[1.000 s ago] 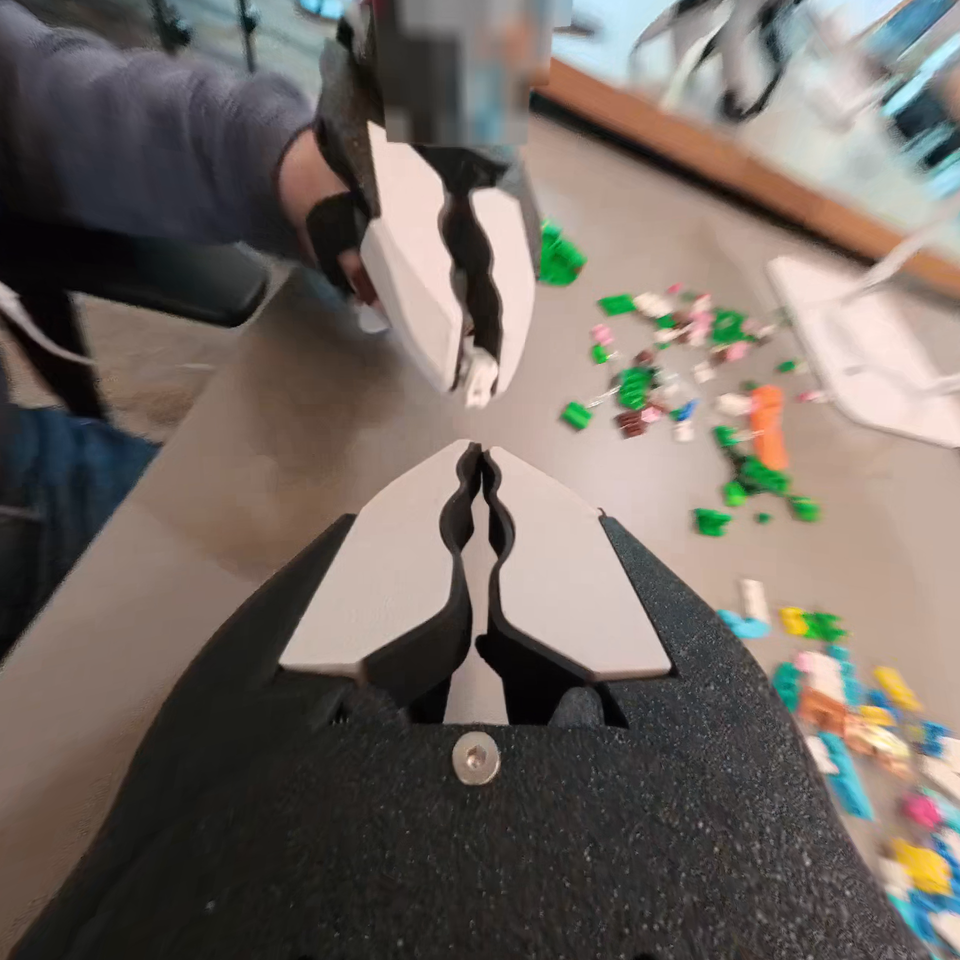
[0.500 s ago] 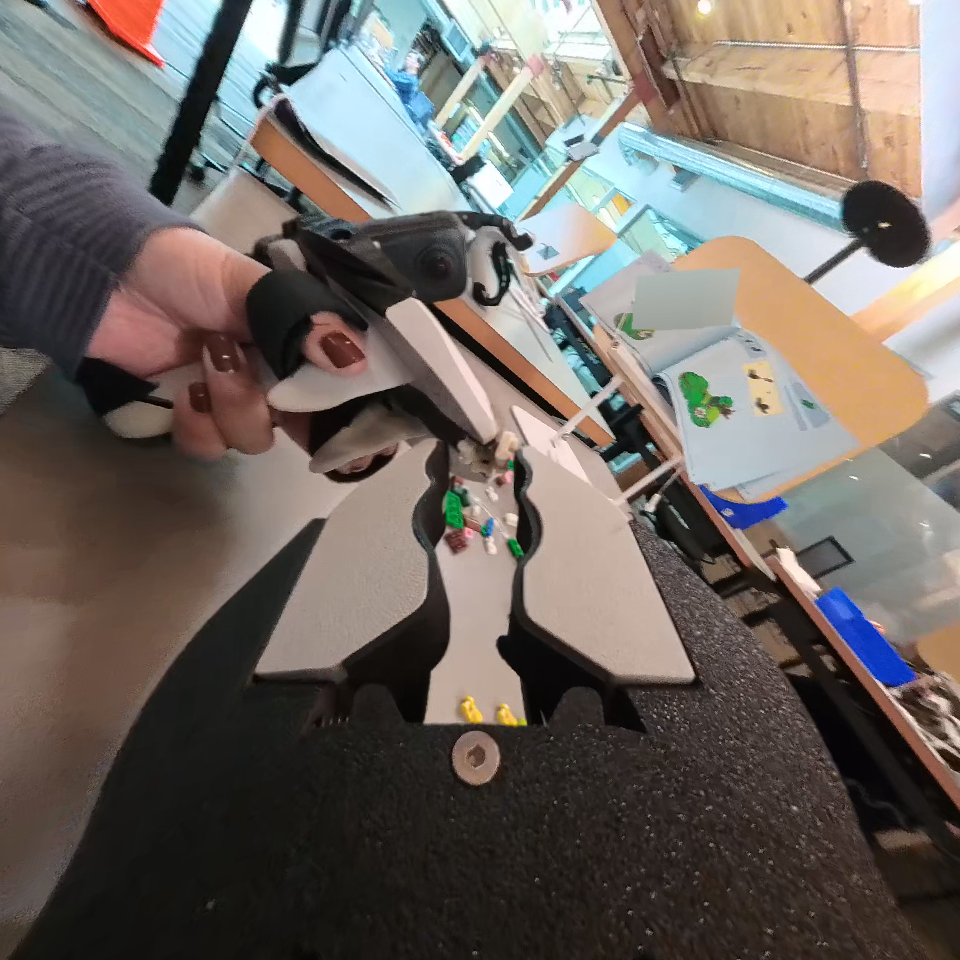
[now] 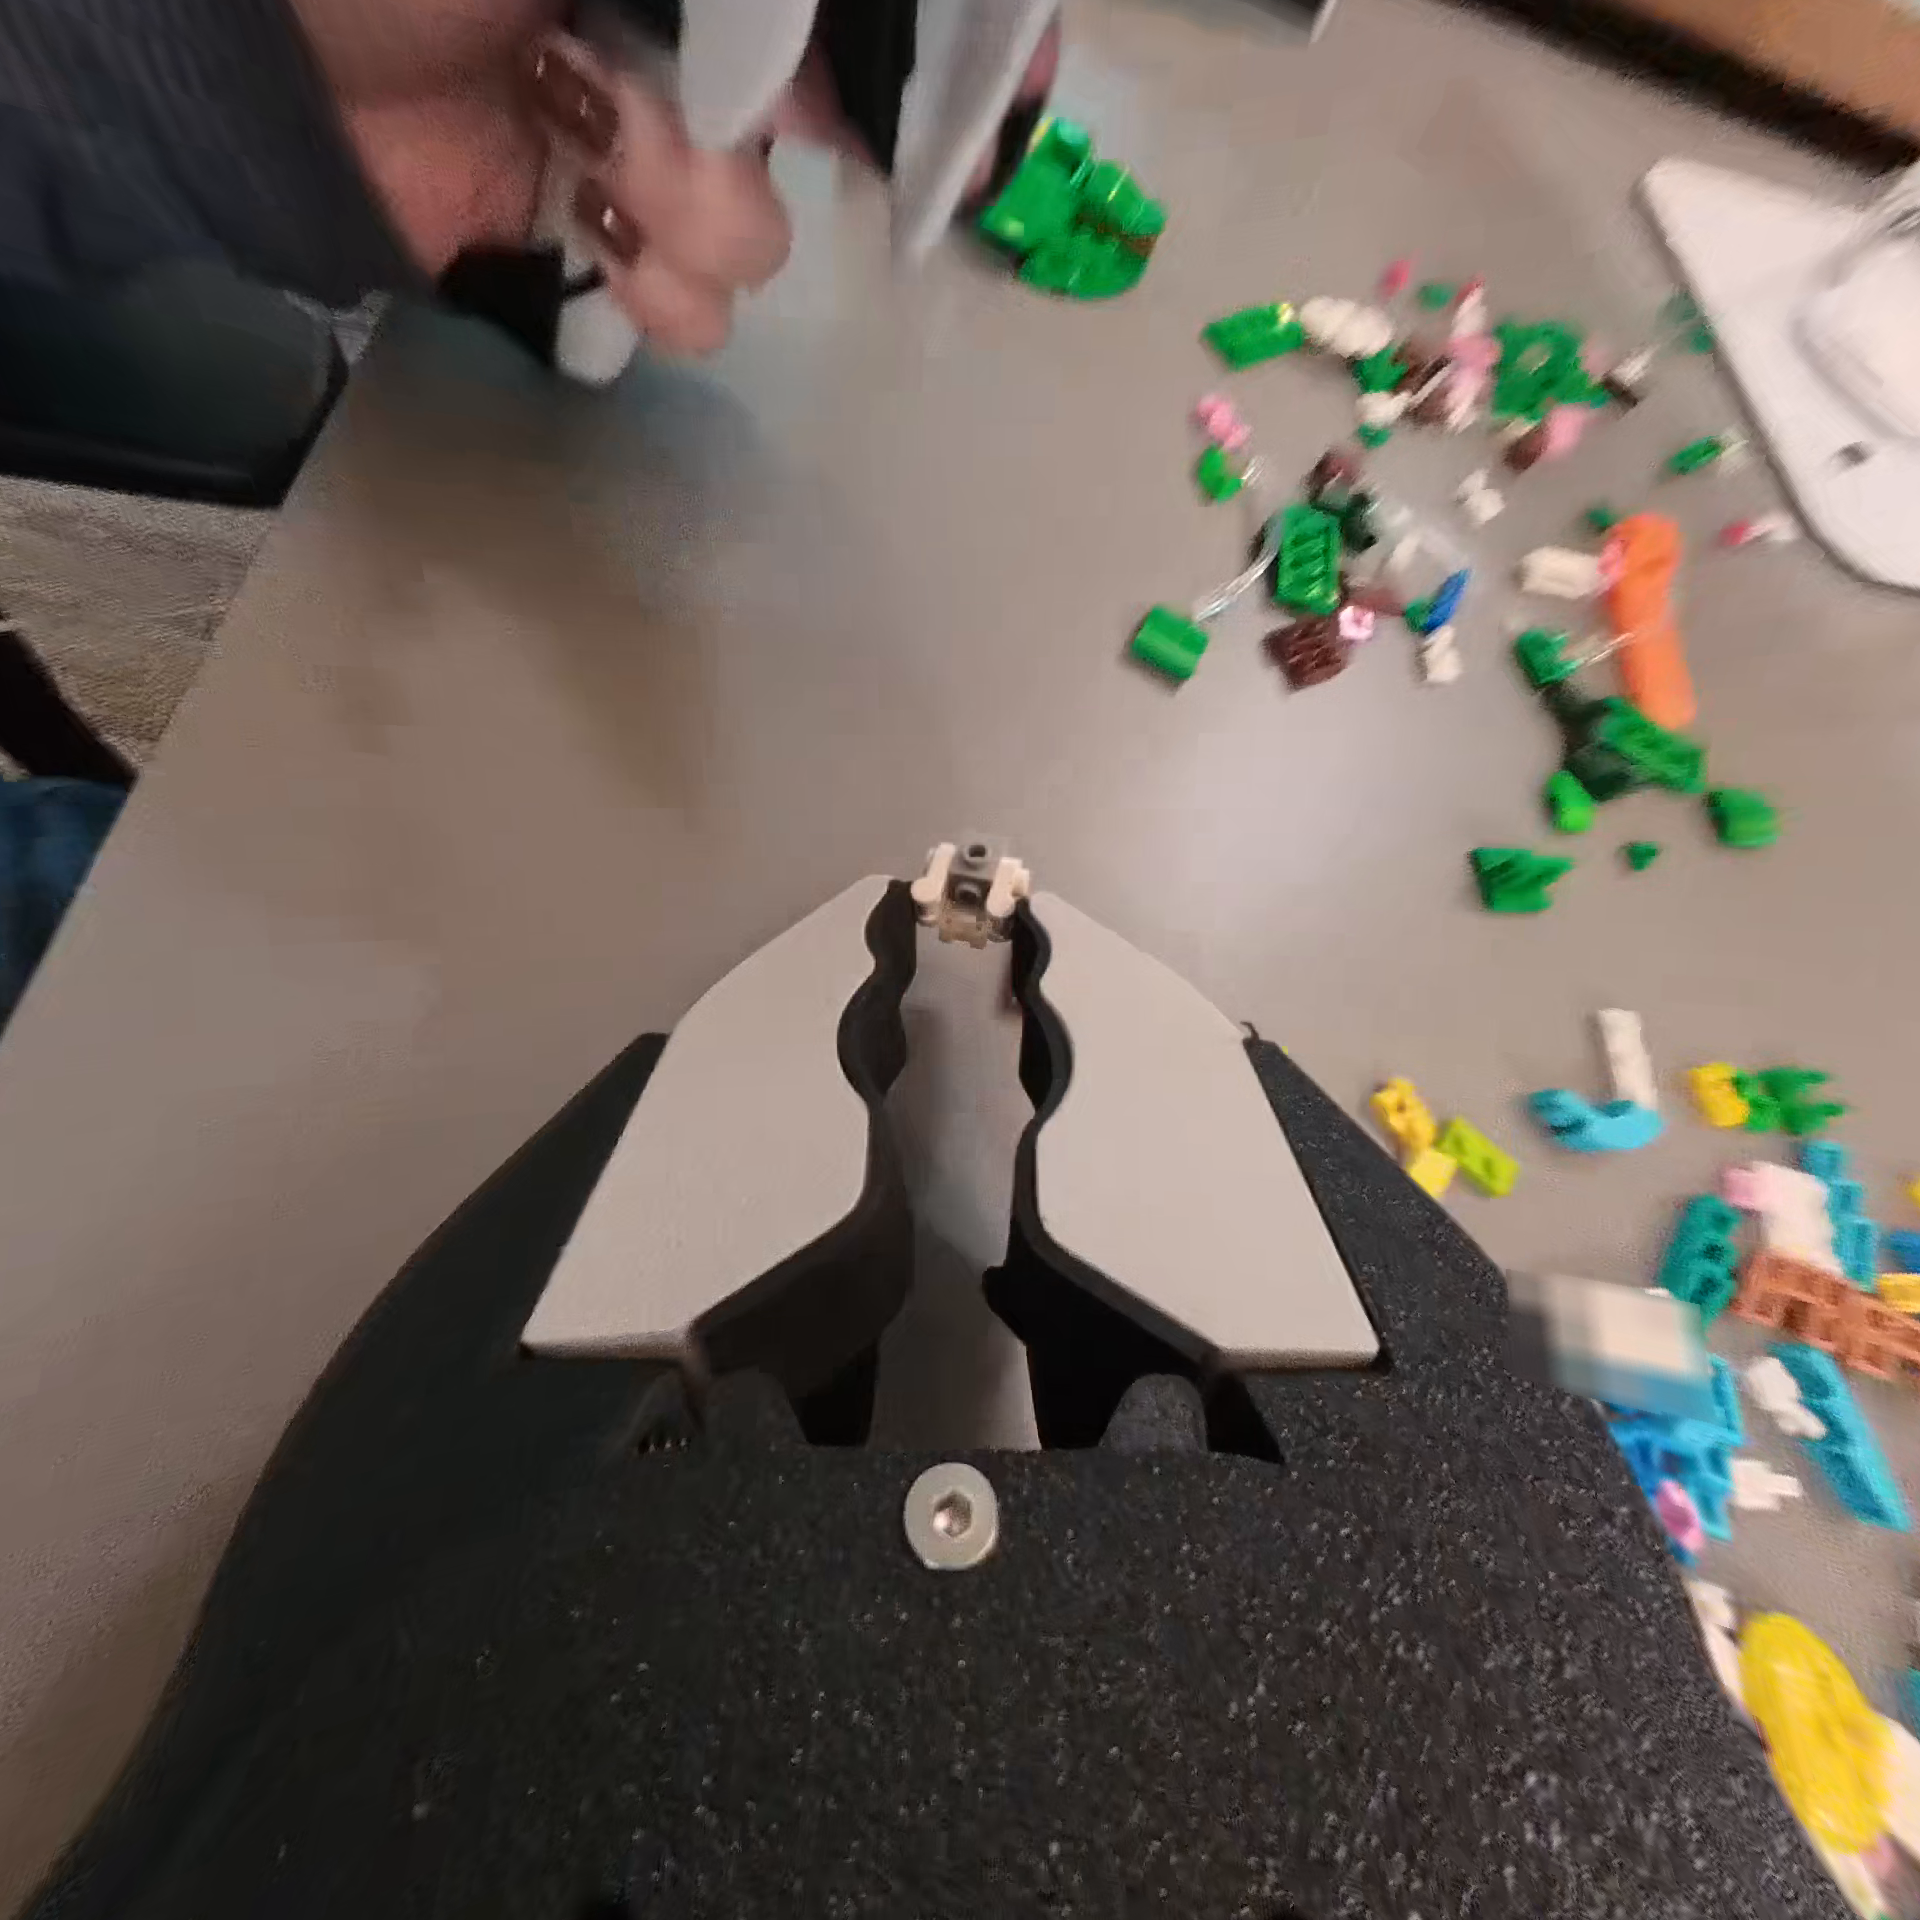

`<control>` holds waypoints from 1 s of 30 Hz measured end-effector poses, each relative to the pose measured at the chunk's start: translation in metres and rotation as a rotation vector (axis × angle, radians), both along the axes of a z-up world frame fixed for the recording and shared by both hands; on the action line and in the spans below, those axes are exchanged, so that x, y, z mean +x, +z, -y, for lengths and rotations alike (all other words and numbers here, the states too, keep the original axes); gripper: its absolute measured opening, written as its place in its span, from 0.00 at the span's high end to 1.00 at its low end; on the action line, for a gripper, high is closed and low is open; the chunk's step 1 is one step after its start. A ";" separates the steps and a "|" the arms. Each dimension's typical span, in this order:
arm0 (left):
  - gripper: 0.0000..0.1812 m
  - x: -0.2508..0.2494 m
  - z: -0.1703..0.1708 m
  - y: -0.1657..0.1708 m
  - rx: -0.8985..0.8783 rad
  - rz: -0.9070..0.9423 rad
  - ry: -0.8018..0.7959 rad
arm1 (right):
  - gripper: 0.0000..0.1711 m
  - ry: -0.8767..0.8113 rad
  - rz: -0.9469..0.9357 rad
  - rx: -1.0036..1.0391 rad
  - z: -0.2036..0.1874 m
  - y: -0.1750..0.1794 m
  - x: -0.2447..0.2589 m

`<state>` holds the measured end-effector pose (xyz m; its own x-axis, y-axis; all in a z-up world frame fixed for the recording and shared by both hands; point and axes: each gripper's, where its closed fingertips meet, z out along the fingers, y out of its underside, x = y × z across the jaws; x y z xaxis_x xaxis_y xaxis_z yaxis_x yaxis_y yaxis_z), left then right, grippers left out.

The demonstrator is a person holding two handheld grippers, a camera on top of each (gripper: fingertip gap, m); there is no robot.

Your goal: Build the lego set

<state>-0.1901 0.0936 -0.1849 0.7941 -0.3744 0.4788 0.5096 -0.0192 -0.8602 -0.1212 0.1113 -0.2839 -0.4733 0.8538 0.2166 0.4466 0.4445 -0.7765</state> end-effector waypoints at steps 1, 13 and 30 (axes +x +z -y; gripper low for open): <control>0.84 -0.005 0.002 0.002 0.010 -0.024 0.033 | 0.90 0.012 0.024 -0.008 0.001 -0.004 0.002; 0.85 -0.026 0.003 -0.009 -0.036 -0.261 0.331 | 0.88 0.035 0.106 -0.072 0.007 -0.012 0.008; 0.85 -0.025 0.020 0.006 0.052 -0.376 0.447 | 0.81 0.077 0.034 -0.076 0.006 0.000 0.015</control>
<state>-0.2148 0.0739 -0.1788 0.9921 0.0209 0.1234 0.1179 0.1745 -0.9776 -0.1067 0.1049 -0.2834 -0.5446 0.8278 0.1347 0.4402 0.4189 -0.7942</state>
